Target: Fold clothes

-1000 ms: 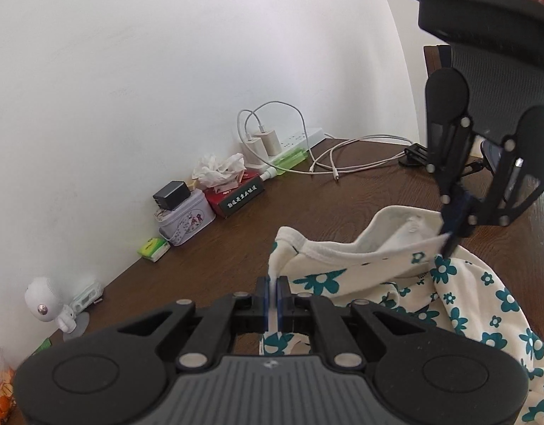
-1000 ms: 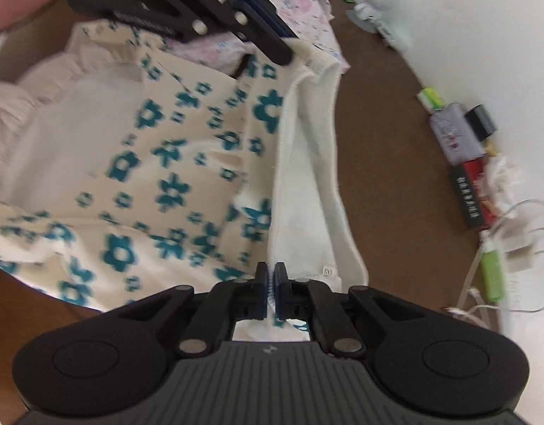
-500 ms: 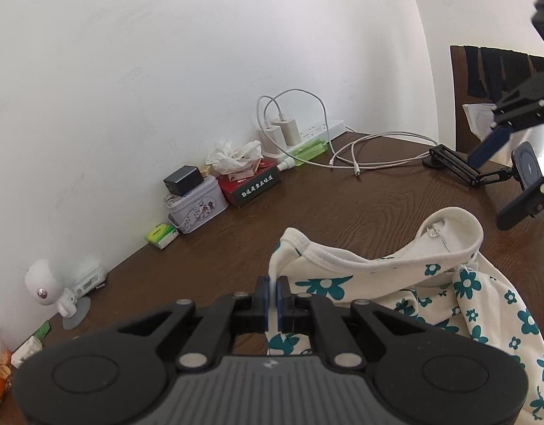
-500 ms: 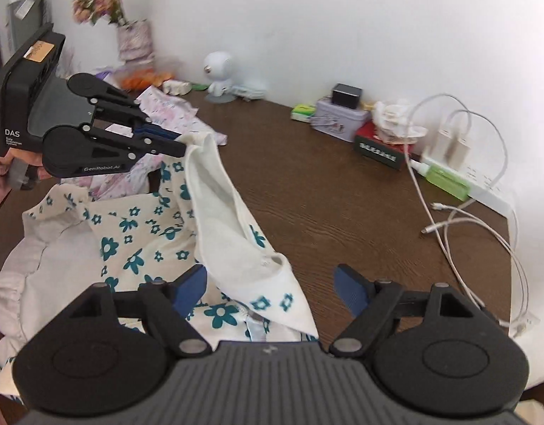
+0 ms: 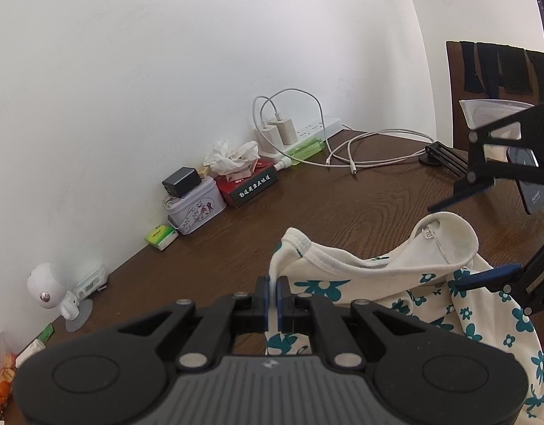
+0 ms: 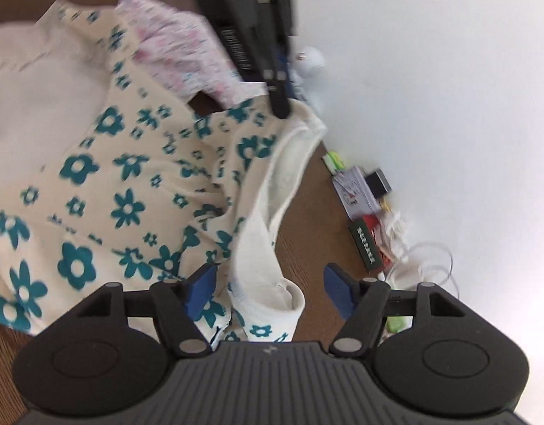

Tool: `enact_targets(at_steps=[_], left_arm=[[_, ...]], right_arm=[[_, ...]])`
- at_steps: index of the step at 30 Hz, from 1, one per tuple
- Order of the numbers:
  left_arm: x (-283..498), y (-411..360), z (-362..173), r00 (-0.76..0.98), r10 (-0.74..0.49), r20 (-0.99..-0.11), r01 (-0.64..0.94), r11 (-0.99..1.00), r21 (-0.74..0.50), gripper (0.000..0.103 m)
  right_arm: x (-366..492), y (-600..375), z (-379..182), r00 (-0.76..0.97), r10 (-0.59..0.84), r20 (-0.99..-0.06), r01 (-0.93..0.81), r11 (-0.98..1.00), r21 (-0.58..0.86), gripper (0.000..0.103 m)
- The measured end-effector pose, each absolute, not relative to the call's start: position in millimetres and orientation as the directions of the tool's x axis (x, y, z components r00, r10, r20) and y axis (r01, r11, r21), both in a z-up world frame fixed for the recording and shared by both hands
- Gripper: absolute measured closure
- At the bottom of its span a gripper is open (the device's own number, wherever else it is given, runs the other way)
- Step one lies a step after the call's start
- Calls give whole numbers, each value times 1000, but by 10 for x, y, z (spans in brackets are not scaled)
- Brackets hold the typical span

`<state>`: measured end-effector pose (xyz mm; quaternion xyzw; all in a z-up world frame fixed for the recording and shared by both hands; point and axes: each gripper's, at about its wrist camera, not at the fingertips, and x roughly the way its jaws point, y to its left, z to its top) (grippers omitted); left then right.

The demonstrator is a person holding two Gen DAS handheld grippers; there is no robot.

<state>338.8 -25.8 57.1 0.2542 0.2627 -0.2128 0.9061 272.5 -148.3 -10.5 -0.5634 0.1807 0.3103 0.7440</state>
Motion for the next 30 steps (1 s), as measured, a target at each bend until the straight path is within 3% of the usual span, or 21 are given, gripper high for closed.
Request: enact_targets(at_steps=[1, 2, 3, 5, 8, 10, 11, 16, 18, 19, 20, 22, 26, 30], left_arm=[[3387, -261, 573, 771, -253, -584, 520, 779, 350, 100], [3385, -263, 576, 772, -254, -583, 521, 778, 350, 100], [3384, -261, 579, 772, -257, -581, 521, 779, 348, 100], [3384, -254, 583, 772, -261, -579, 520, 782, 342, 100], [3401, -239, 585, 776, -256, -576, 515, 785, 346, 100], [3419, -224, 586, 776, -257, -576, 514, 787, 341, 100], [3428, -218, 586, 775, -258, -577, 514, 788, 339, 100], [3447, -246, 555, 766, -273, -582, 528, 784, 327, 100], [3461, -261, 543, 766, -273, -582, 528, 783, 329, 100], [3471, -265, 543, 767, -270, -582, 525, 786, 327, 100], [3480, -268, 543, 768, -268, -582, 522, 788, 325, 100], [3493, -257, 551, 767, -271, -582, 520, 793, 316, 100], [3498, -262, 542, 767, -272, -582, 520, 794, 315, 100], [3489, -280, 537, 769, -263, -583, 515, 795, 321, 100]], right_arm=[[2739, -1417, -162, 726, 215, -653, -681, 100, -725, 63], [2802, -1382, -183, 703, 174, -690, -708, 81, -701, 88], [2878, -1360, -178, 675, 141, -724, -737, 86, -670, 97], [3048, -1351, -84, 584, 116, -804, -810, 146, -567, 101], [3392, -1519, 381, 287, 296, -911, -911, 377, -164, 101], [3637, -1824, 625, 89, 511, -855, -883, 438, 170, 101], [3723, -1940, 637, 62, 556, -829, -850, 464, 248, 101], [3924, -2268, 334, 148, 543, -827, -697, 650, 302, 100], [3837, -2348, 345, 232, 559, -796, -670, 685, 285, 94], [3758, -2392, 406, 303, 559, -772, -652, 712, 260, 82], [3679, -2436, 468, 372, 555, -744, -630, 739, 237, 57], [3503, -2515, 568, 502, 527, -686, -580, 793, 185, 31], [3135, -2558, 454, 662, 424, -619, -485, 871, 79, 30], [2987, -2500, 161, 703, 377, -603, -411, 907, 88, 30]])
